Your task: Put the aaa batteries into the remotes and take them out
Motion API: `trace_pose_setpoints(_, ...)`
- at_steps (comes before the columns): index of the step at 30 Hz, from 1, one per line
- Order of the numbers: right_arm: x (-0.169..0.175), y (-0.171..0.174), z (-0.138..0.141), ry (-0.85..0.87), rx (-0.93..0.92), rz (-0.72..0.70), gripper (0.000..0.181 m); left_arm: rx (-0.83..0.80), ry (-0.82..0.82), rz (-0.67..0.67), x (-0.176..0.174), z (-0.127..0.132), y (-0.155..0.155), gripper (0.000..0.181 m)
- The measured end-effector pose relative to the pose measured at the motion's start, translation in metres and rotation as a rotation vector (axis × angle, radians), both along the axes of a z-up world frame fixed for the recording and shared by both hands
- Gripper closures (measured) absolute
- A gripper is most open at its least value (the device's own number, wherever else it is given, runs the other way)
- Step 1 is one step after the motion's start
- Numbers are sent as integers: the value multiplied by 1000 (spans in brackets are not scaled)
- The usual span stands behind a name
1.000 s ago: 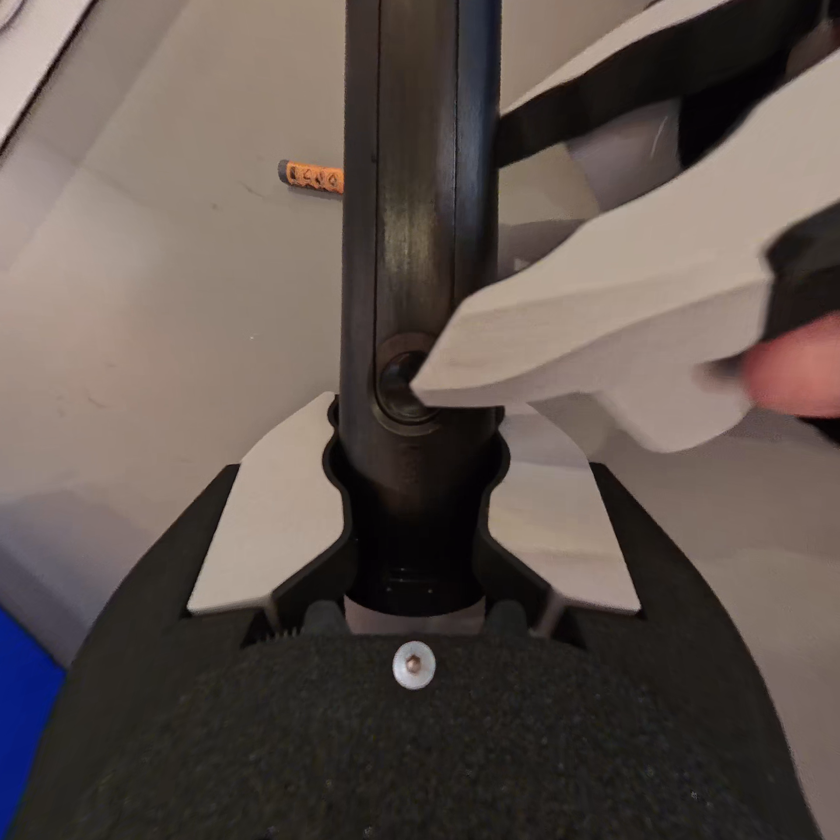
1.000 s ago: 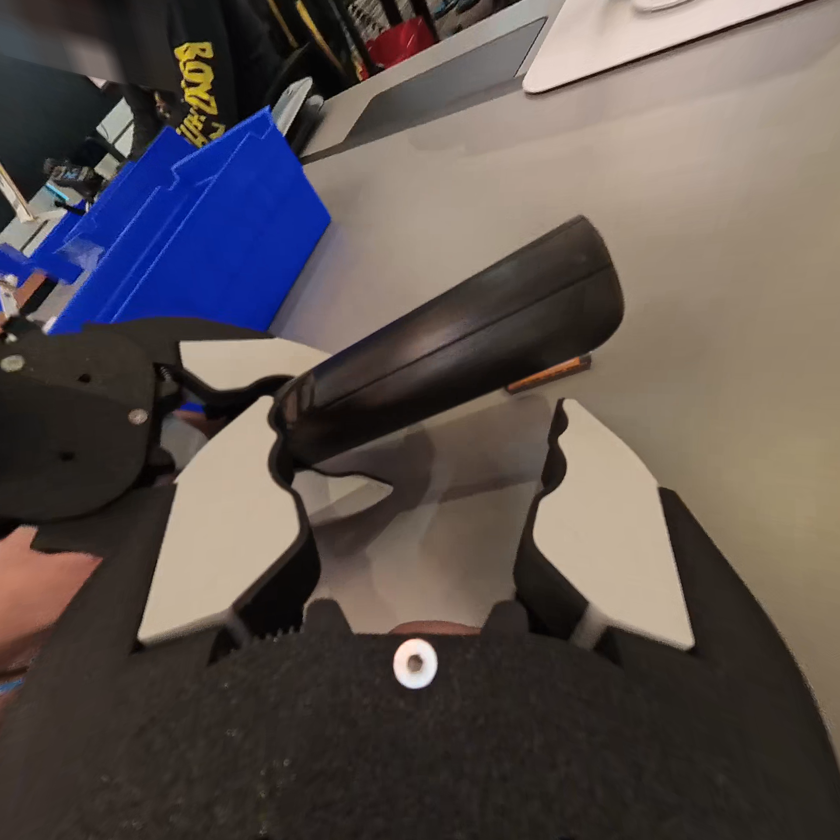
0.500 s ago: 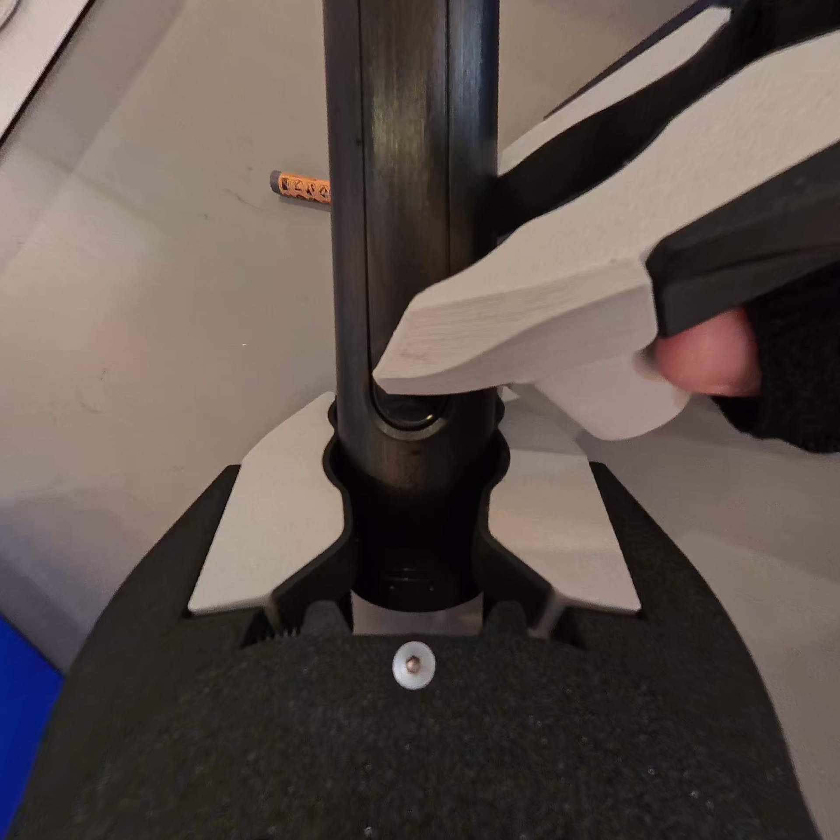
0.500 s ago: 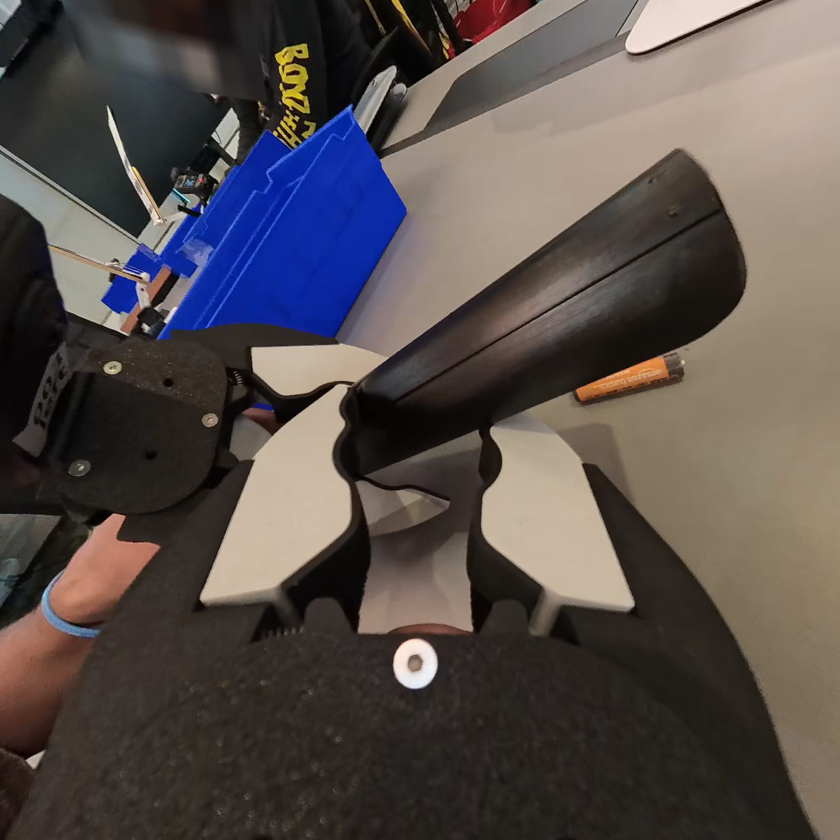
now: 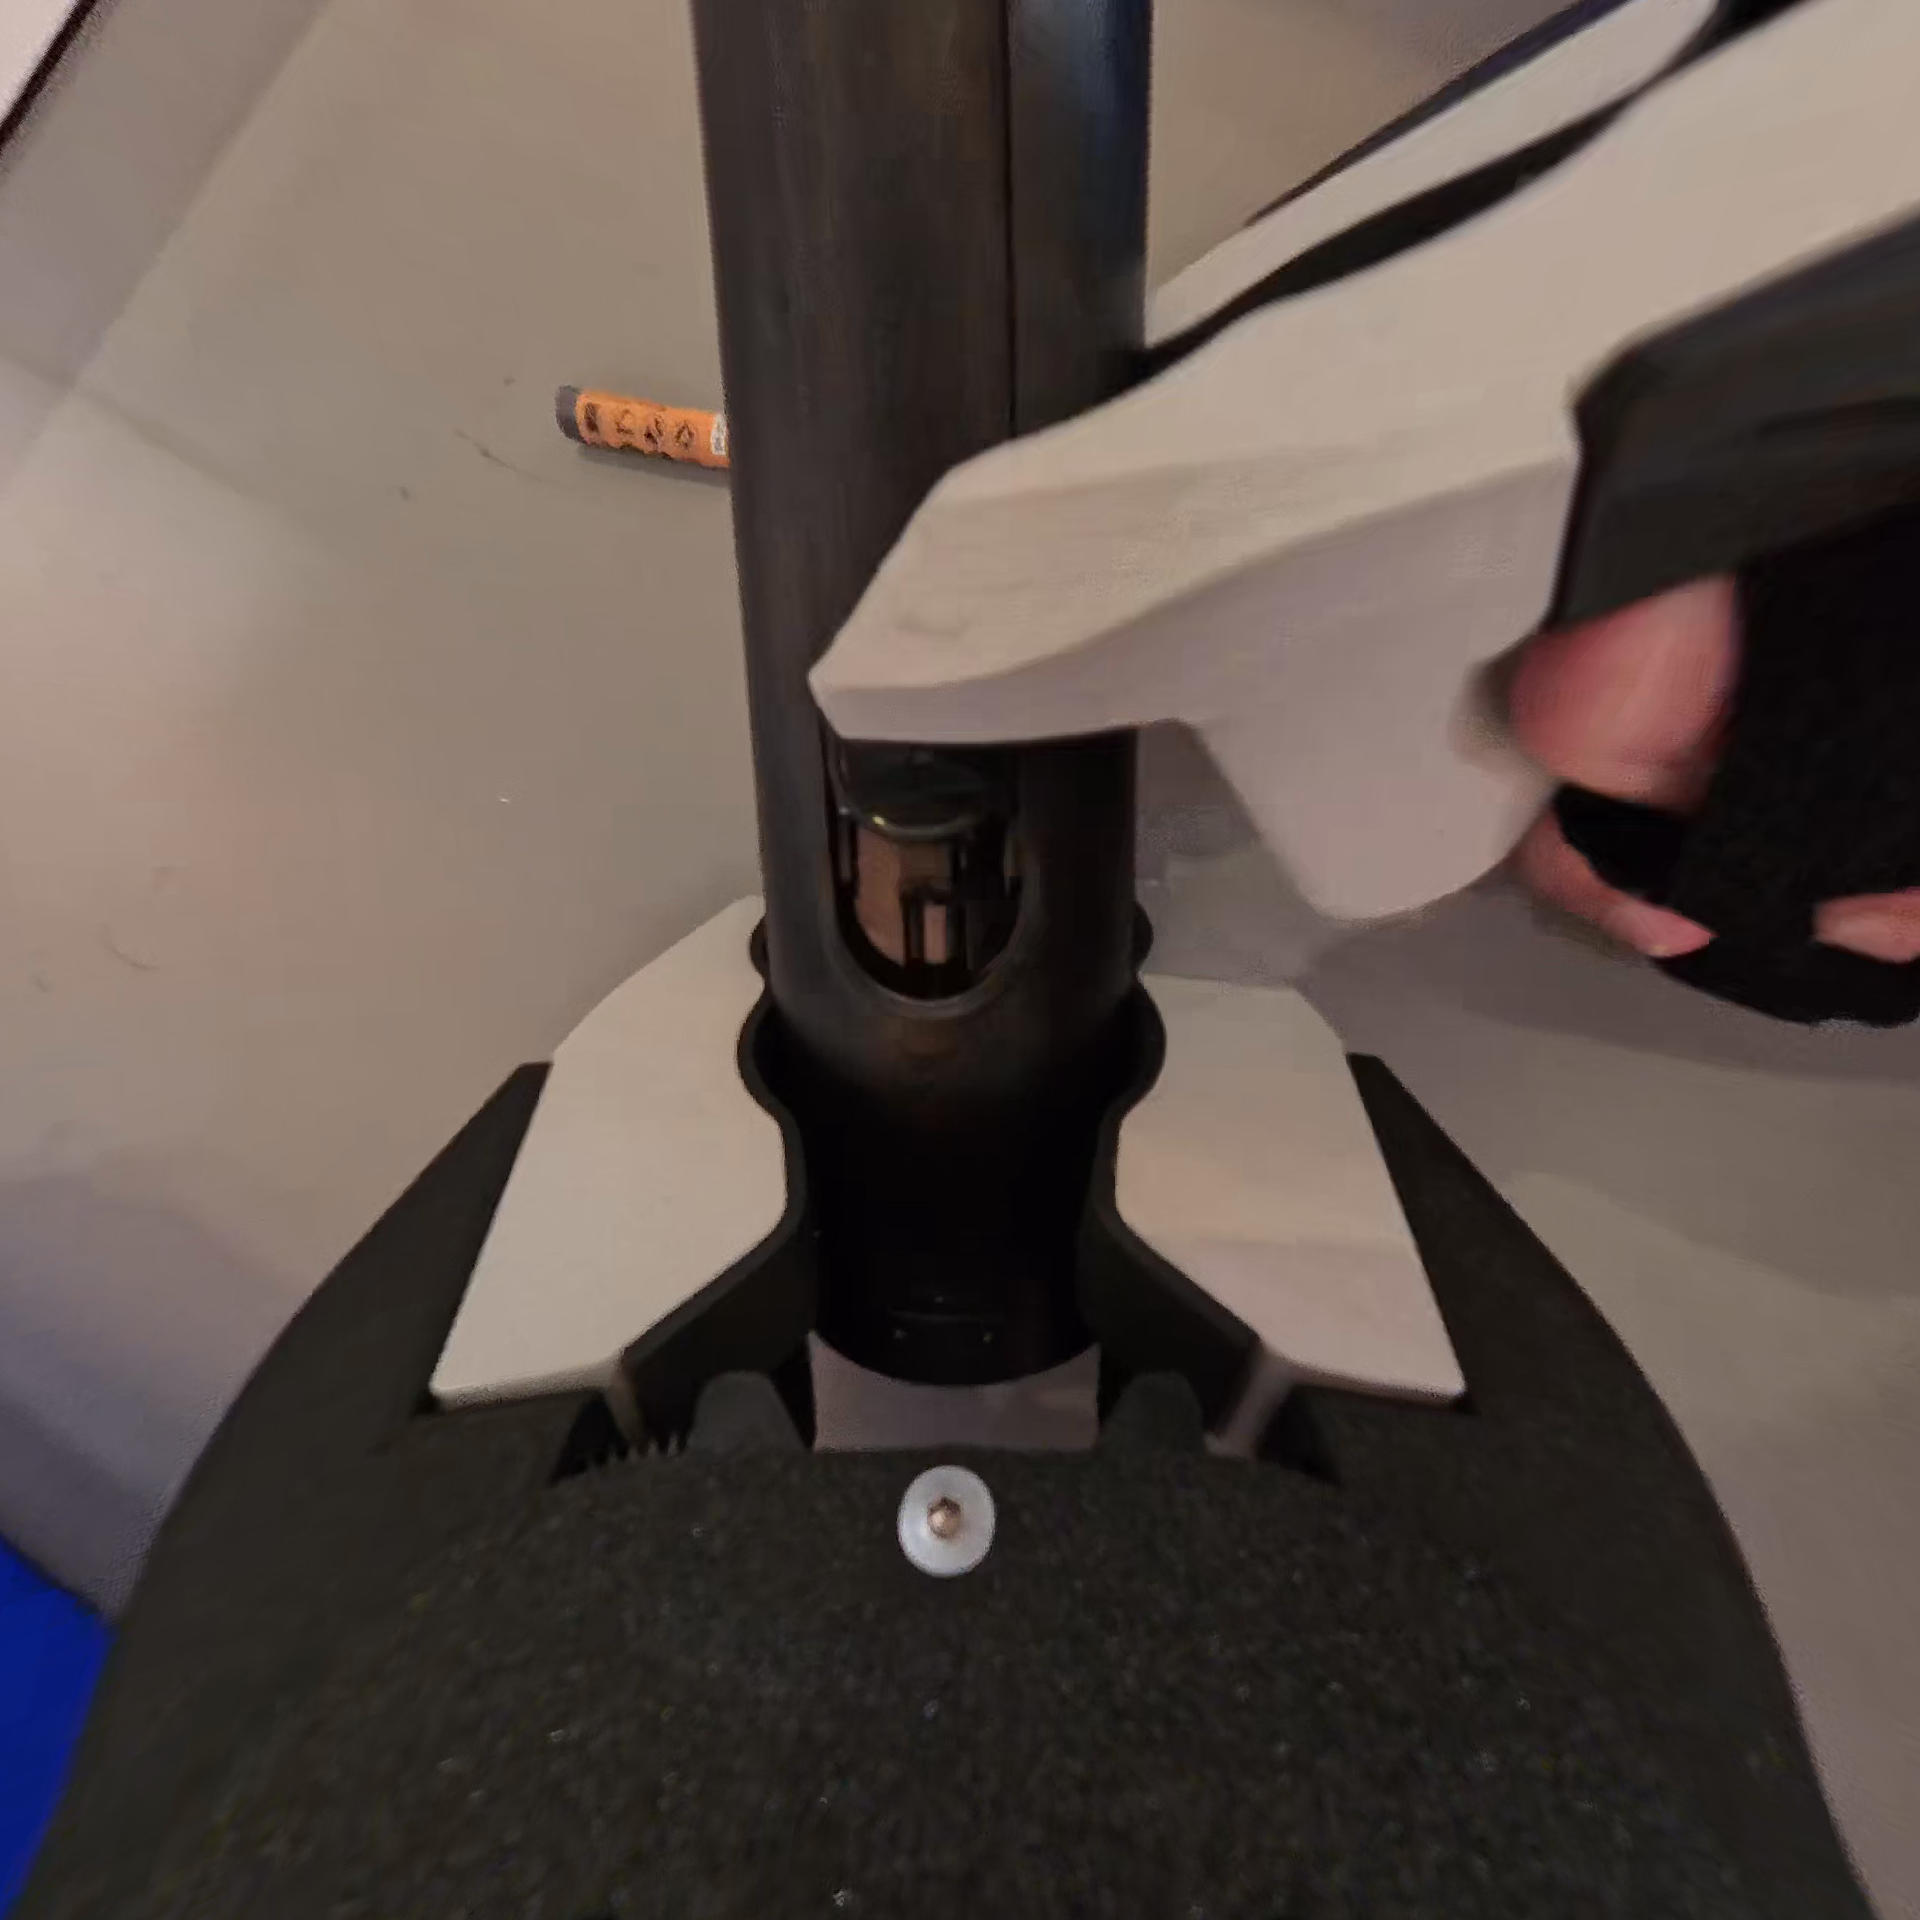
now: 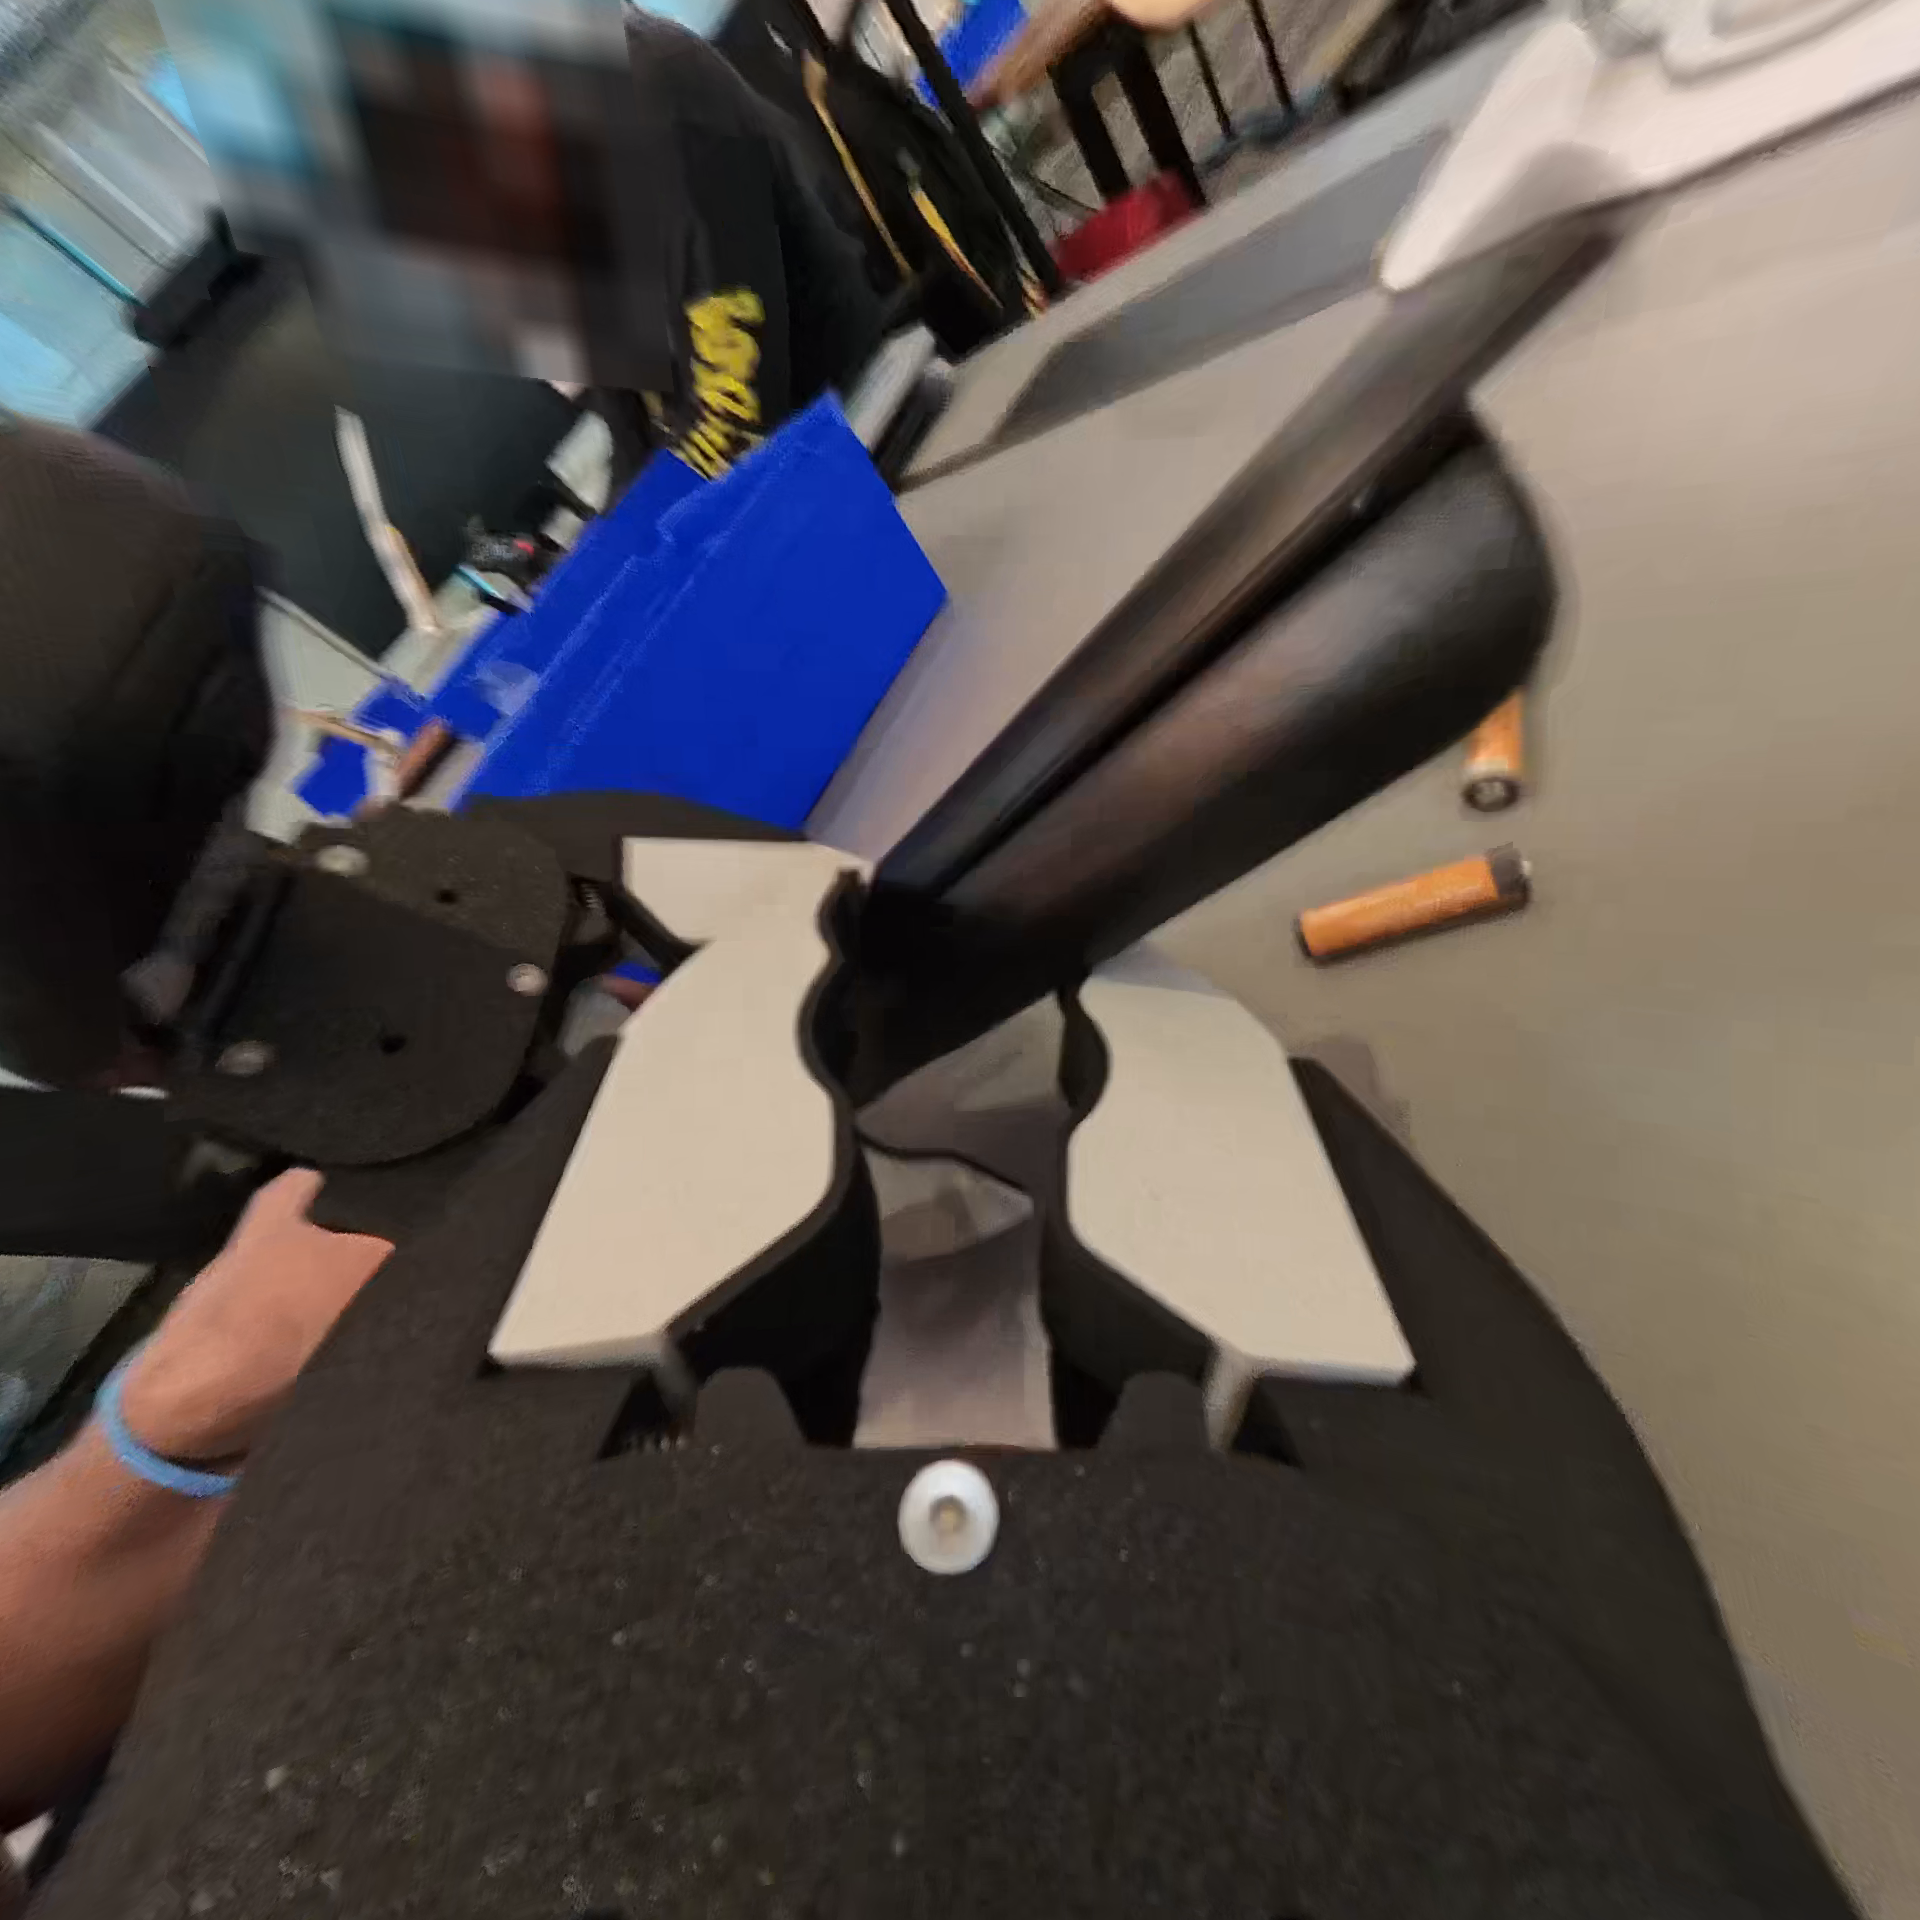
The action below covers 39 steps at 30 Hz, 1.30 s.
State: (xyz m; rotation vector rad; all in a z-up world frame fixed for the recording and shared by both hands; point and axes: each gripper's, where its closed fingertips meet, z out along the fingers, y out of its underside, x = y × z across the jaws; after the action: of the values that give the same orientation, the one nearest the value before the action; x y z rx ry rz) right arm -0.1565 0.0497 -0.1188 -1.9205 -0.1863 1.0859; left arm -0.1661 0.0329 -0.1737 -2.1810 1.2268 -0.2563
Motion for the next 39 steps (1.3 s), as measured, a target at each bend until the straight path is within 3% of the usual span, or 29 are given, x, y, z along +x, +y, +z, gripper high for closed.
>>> trace_pose_setpoints(9, -4, -1, -1, -39, -29, 81, 131, 41, 16, 16, -8, 6, 4, 121)
trace_pose_setpoints(12, 11, 5, -1, -46, -20, 45, 108, 48, 23, 16, -10, 8, 5, 121)
trace_pose_setpoints(16, 40, 8, 7, -62, -1, 33, 106, 13, 39, -26, -18, 2, 4, 121)
trace_pose_setpoints(21, 72, 21, 23, -69, 15, 72, 118, 40, 34, -93, -22, 1, 5, 121)
trace_pose_setpoints(23, 73, 23, 31, -50, 13, 126, 132, 45, 47, -120, -22, -2, 2, 121)
trace_pose_setpoints(27, 67, 22, 22, -108, -73, 217, 136, 42, 26, -131, -17, -2, -2, 121)
trace_pose_setpoints(29, 65, 19, 21, -96, -99, 245, 161, 48, 26, -136, -17, -1, -1, 121)
trace_pose_setpoints(31, 67, 21, 28, -45, -91, 240, 172, 61, 23, -138, -19, 1, 0, 121)
trace_pose_setpoints(36, 85, 26, 45, 59, -102, 234, 175, 44, -2, -137, -24, -2, -2, 121)
trace_pose_setpoints(39, 111, 36, 69, 99, -43, 146, 178, 39, 6, -109, -34, -5, -2, 121)
